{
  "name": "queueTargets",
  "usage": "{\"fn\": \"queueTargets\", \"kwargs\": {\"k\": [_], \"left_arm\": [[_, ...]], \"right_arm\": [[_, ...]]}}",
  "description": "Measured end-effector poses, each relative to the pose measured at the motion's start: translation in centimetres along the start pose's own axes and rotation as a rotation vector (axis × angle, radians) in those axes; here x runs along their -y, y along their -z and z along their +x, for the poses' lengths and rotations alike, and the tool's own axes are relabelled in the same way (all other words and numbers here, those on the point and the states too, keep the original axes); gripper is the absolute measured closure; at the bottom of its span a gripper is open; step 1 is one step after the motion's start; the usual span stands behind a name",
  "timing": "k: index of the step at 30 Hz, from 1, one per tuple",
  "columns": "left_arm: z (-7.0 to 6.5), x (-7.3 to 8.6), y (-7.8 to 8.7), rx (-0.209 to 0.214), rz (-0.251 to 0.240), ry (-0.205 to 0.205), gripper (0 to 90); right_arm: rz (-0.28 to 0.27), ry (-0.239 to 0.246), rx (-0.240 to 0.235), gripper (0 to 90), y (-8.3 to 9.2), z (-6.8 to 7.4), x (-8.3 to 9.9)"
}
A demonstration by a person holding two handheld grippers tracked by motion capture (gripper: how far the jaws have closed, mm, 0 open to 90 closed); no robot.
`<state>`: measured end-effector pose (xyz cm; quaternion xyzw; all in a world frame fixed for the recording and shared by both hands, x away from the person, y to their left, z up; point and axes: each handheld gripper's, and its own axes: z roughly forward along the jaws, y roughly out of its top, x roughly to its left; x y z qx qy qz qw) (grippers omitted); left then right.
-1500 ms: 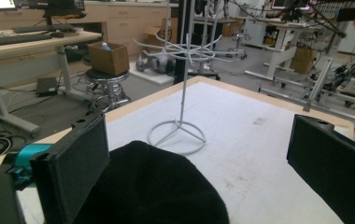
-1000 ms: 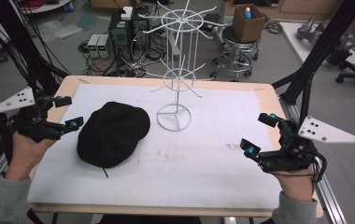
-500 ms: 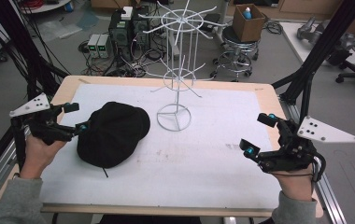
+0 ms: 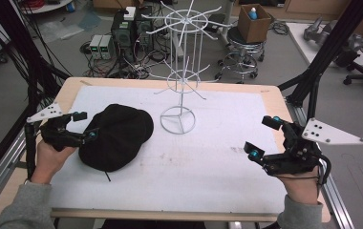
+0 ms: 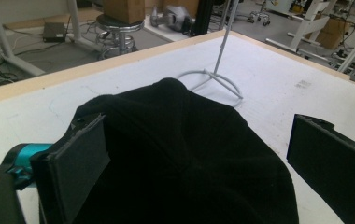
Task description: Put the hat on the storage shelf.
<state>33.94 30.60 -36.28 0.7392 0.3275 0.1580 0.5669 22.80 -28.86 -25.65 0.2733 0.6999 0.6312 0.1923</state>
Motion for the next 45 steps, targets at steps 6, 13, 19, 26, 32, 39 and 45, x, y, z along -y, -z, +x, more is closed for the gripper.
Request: {"fn": "queueTargets", "kwargs": {"k": [6,13,19,26,32,39,45], "left_arm": [[0.2,0.7,-0.7,-0.015,0.019,0.005,6.0],[0.4,1.4,-1.5,-0.025,0.046,0.002,6.1],[0.5,1.8,-1.8,-0.034,0.057,0.002,6.1],[0.6,2.1,-2.4,-0.039,0.081,0.004,6.1],[0.7,2.3,-2.6,-0.031,0.094,0.003,6.9],[0.5,2.4,-2.8,-0.063,0.123,-0.018,11.9],[0.4,2.4,-2.8,-0.047,0.131,-0.025,28.3]], "right_arm": [[0.003,0.0,-0.007,1.4,-0.1,-0.1,0.1],[0.008,0.001,-0.008,1.5,-0.1,-0.1,0.1],[0.003,0.005,-0.01,1.5,0.0,-0.1,0.1],[0.007,0.004,-0.013,1.4,0.0,-0.1,0.1],[0.014,-0.001,-0.013,1.5,-0.1,-0.1,0.1],[0.012,0.004,-0.017,1.5,0.0,-0.1,0.1],[0.018,0.002,-0.017,1.5,-0.1,-0.1,0.1]]}}
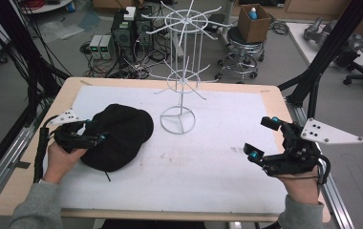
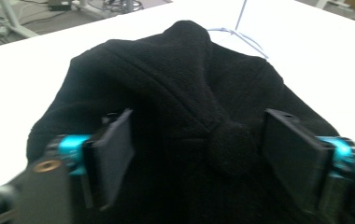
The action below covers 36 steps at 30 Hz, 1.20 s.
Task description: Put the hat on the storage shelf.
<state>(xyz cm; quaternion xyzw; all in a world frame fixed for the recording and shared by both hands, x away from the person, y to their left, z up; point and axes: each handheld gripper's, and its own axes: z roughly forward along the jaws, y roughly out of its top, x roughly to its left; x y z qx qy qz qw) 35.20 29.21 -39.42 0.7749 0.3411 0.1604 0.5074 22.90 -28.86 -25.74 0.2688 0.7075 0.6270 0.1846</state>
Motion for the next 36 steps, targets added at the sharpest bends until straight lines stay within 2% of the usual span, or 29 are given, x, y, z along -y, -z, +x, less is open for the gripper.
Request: {"fn": "queueTargets", "kwargs": {"k": [1,4,7,11,18,21,23,30,32,34,36], "left_arm": [[0.0,0.0,0.0,0.008,0.003,0.004,28.3],[-0.1,0.0,0.1,0.003,0.023,0.004,45.5],[-0.3,0.0,0.1,-0.011,0.025,-0.003,57.6],[-0.4,-0.1,0.2,-0.016,0.026,0.0,65.2],[-0.4,0.0,0.1,-0.023,0.033,-0.003,68.5],[-0.7,-0.1,0.3,-0.022,0.024,-0.018,69.0],[-0.7,-0.2,0.5,-0.015,0.012,-0.02,69.4],[-0.4,-0.6,1.4,0.036,-0.034,0.03,70.4],[-0.6,-1.1,1.6,0.038,-0.036,0.025,70.6],[-0.7,-1.5,2.1,0.06,-0.055,0.036,70.8],[-1.1,-2.0,2.4,0.058,-0.052,0.014,71.0]], "right_arm": [[0.0,0.0,0.0,1.5,0.0,0.0,0.0],[-0.001,0.001,-0.001,1.5,0.0,0.0,0.0],[-0.002,0.006,-0.003,1.5,0.0,0.0,0.0],[0.0,0.006,-0.002,1.5,0.0,0.0,0.0],[0.005,0.004,-0.003,1.5,-0.1,0.0,0.0],[0.005,0.008,-0.002,1.5,-0.2,0.0,0.0],[0.005,0.008,-0.003,1.5,-0.2,0.0,0.0],[0.01,0.006,-0.005,1.5,-0.3,0.1,0.0],[0.015,0.004,-0.007,1.5,-0.3,0.1,0.0],[0.014,0.002,-0.007,1.5,-0.3,0.0,0.0],[0.015,0.0,-0.005,1.5,-0.3,-0.1,0.1]]}}
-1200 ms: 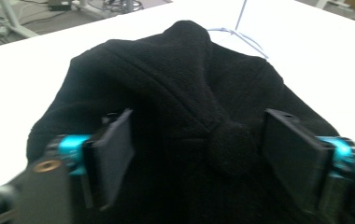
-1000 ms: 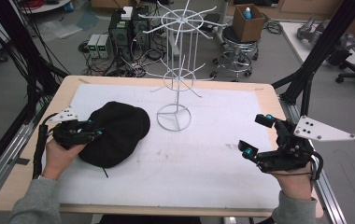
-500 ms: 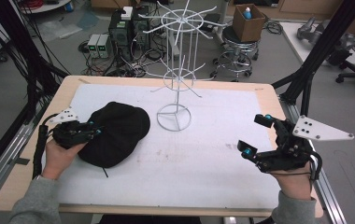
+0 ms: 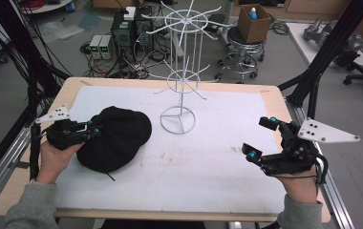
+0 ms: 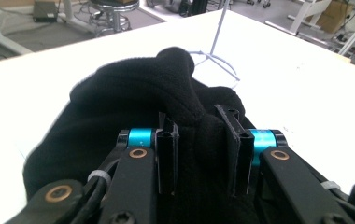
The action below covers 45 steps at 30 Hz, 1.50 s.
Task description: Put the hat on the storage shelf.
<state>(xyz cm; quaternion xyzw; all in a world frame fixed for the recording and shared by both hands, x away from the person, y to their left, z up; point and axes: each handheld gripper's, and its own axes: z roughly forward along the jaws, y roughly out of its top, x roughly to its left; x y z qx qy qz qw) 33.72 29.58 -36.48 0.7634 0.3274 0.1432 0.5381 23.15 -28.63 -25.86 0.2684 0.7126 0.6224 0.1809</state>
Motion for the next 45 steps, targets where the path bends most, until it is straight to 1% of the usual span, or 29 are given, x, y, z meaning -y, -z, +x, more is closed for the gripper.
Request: {"fn": "queueTargets", "kwargs": {"k": [4,10,13,16,18,25,31,33,35,39,40,42,43,45], "left_arm": [[-0.7,-1.0,0.5,0.004,-0.007,-0.022,71.1],[-1.9,-2.8,1.4,0.024,-0.028,-0.054,71.2],[-2.4,-3.5,1.9,0.04,-0.041,-0.059,71.3],[-2.7,-4.2,2.5,0.063,-0.069,-0.056,71.2],[-2.9,-4.7,2.9,0.072,-0.079,-0.057,71.3],[-3.7,-6.3,4.4,0.09,-0.122,-0.063,71.3],[-4.3,-7.7,6.0,0.114,-0.162,-0.071,71.4],[-4.6,-8.2,6.5,0.118,-0.172,-0.07,71.3],[-4.7,-8.5,6.8,0.116,-0.178,-0.078,71.3],[-4.8,-8.9,7.2,0.125,-0.184,-0.067,71.3],[-4.7,-9.0,7.3,0.134,-0.187,-0.06,71.3],[-4.7,-9.2,7.6,0.142,-0.201,-0.049,71.3],[-4.7,-9.4,7.8,0.146,-0.204,-0.054,71.4],[-4.7,-9.8,8.2,0.158,-0.219,-0.05,71.4]], "right_arm": [[-0.004,-0.002,-0.001,1.5,0.0,-0.1,0.0],[-0.003,0.001,-0.008,1.5,-0.1,0.0,0.0],[-0.001,0.0,-0.008,1.5,-0.2,-0.1,0.1],[-0.002,-0.001,-0.008,1.4,-0.3,-0.2,0.1],[0.0,0.002,-0.008,1.5,-0.3,-0.2,0.1],[0.004,-0.006,-0.012,1.5,-0.4,-0.2,0.2],[0.008,-0.006,-0.014,1.4,-0.6,-0.2,0.2],[0.013,-0.009,-0.016,1.5,-0.7,-0.2,0.2],[0.011,-0.008,-0.018,1.4,-0.7,-0.2,0.2],[0.012,-0.009,-0.022,1.4,-0.9,-0.3,0.3],[0.012,-0.009,-0.021,1.5,-0.9,-0.3,0.3],[0.013,-0.007,-0.023,1.4,-0.9,-0.3,0.3],[0.016,-0.006,-0.022,1.4,-1.0,-0.3,0.3],[0.019,-0.012,-0.021,1.4,-1.0,-0.3,0.3]]}}
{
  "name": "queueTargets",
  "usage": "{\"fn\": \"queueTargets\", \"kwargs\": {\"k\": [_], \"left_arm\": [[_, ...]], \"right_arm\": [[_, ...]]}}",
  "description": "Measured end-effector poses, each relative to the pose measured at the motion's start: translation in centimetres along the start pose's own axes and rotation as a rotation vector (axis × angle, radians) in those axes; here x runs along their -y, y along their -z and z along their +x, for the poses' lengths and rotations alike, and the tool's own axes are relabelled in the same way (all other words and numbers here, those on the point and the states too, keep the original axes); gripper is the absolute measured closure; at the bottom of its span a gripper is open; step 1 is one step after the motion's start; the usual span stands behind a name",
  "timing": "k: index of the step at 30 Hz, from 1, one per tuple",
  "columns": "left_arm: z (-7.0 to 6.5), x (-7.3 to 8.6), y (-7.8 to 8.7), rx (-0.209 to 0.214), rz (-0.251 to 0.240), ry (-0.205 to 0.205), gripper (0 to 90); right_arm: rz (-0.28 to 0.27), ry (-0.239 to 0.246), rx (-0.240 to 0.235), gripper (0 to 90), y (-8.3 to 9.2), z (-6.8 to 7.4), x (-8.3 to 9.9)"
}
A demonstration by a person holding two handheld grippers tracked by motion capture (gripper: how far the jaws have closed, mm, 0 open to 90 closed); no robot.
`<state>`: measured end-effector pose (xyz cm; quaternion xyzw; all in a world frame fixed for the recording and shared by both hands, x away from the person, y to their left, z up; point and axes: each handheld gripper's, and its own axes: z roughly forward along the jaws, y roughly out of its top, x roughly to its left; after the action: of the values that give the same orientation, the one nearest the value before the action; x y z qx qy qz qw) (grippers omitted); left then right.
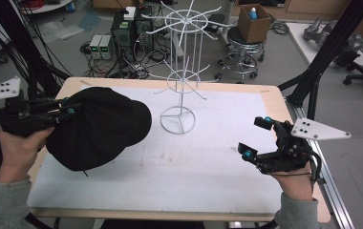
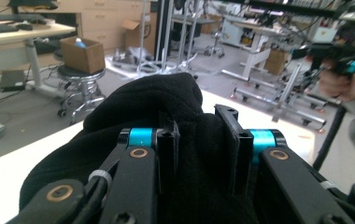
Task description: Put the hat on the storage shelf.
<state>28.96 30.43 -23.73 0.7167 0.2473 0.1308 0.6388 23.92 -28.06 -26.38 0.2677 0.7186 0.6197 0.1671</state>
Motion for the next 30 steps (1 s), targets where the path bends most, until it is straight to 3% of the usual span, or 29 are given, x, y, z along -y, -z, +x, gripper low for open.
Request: {"fn": "queueTargets", "kwargs": {"k": [12,19,30], "left_arm": [[-1.2,-2.9,1.8,0.006,-0.057,-0.022,71.4],[-1.7,-4.1,2.1,0.002,-0.066,-0.037,71.3],[-2.0,-6.2,2.8,0.013,-0.129,-0.035,71.4]], "right_arm": [[0.002,-0.001,-0.005,1.5,-0.1,-0.1,0.0],[-0.001,-0.007,-0.003,1.4,-0.1,-0.3,0.1],[0.003,-0.02,-0.009,1.4,-0.4,-0.7,0.4]]}}
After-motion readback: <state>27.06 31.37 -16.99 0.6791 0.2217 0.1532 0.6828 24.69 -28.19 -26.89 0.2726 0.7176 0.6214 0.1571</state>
